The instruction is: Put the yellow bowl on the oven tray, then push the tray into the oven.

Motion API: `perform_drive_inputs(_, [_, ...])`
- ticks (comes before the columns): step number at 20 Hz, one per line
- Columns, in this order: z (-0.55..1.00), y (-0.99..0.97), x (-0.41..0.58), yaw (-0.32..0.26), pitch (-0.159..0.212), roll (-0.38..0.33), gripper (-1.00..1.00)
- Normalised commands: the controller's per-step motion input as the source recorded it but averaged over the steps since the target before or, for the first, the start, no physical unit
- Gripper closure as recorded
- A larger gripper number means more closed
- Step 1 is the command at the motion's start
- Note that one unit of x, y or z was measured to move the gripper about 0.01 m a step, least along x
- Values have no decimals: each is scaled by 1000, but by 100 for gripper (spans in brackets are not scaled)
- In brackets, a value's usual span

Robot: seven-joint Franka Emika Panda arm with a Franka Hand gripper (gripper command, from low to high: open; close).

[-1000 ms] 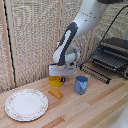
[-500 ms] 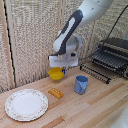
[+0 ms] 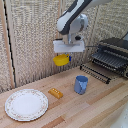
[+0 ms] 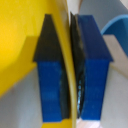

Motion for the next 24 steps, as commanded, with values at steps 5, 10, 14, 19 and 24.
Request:
perform_drive_inputs(5, [697, -414, 113, -264, 48, 0, 100])
perform_drive_inputs(10, [660, -602, 107, -200, 12, 0, 100])
perform_drive_inputs(14, [543, -817, 53, -124, -3, 9, 100])
perform_drive_inputs(19, [421, -930, 15, -87, -16, 13, 100])
perform_drive_inputs(24, [113, -948, -36, -77, 1, 20, 100])
